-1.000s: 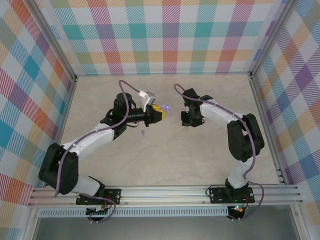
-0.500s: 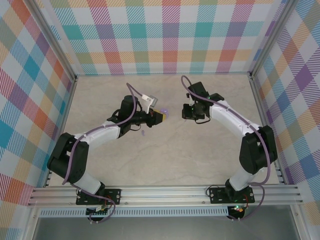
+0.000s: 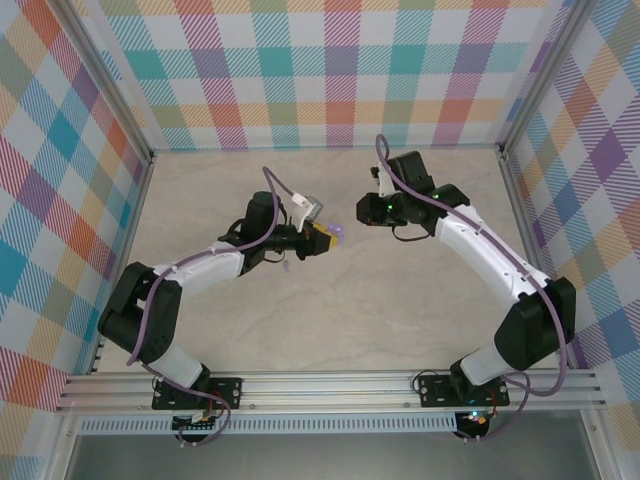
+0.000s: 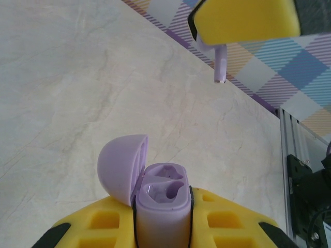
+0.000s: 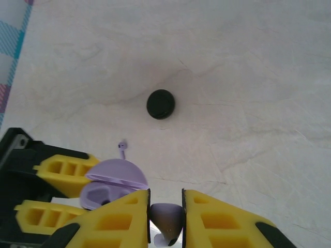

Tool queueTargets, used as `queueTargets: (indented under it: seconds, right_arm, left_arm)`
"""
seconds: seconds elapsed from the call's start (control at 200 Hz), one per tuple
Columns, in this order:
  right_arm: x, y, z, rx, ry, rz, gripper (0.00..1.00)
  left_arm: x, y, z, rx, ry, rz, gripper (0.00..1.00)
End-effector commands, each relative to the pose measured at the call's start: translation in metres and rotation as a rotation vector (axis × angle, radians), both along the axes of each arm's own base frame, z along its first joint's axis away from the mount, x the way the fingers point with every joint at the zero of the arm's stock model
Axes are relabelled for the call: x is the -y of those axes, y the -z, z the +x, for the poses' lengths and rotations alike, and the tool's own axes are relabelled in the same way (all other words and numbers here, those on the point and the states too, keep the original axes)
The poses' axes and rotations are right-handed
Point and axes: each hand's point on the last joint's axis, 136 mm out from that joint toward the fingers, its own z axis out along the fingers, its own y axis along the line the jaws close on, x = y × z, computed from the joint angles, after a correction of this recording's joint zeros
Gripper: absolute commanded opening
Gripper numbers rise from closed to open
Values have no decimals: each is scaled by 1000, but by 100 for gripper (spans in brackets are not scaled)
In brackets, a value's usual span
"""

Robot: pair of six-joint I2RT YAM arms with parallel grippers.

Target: Insert the wireless bluetooth earbuds into the charging case

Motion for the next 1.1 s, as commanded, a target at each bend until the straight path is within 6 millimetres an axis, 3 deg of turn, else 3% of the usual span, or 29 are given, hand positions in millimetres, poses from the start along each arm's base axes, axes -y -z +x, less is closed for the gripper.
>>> queueTargets:
  seconds: [0.0,0.165,0.515,1.095]
  right_arm:
    - [-16,-40,-5,96,-60,84,20]
    - [-27,-56,-15,150,-96,105,20]
    - [-34,-65,-22,233,-100,69,20]
    - [-39,-60,-23,279,-93,-4,20]
  left_arm:
    - [10,-34,-11,148,86,-48,9]
    - [13,-49,-16,222,103,-72,9]
    - [15,-76,-17,254,100,-114,9]
    - [18,-98,-24,259,120,-160,9]
